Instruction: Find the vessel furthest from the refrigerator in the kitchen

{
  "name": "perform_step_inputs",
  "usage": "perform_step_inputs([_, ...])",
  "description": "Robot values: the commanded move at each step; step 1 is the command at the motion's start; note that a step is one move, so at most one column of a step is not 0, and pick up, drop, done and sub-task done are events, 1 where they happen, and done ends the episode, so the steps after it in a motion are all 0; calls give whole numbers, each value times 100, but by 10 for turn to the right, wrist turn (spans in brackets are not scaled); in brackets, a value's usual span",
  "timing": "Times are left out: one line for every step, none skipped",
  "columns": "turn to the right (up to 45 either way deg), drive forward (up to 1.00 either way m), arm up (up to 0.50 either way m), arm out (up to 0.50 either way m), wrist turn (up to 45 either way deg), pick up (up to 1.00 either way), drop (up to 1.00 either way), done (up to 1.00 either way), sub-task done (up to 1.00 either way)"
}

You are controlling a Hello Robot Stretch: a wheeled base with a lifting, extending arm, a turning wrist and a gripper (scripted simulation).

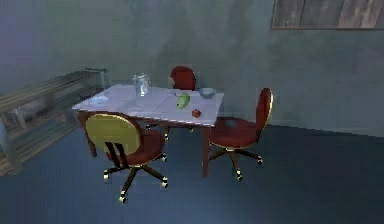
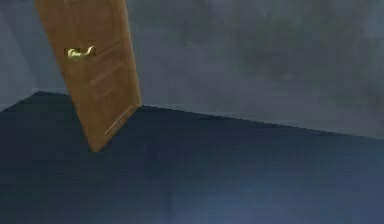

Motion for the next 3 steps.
perform_step_inputs([0, 90, 0, 0, 0, 0, 0, 0, 0])
perform_step_inputs([-210, 0, 0, 0, 0, 0, 0, 0, 0])
perform_step_inputs([0, 0, 0, 0, 0, 0, 0, 100, 0])
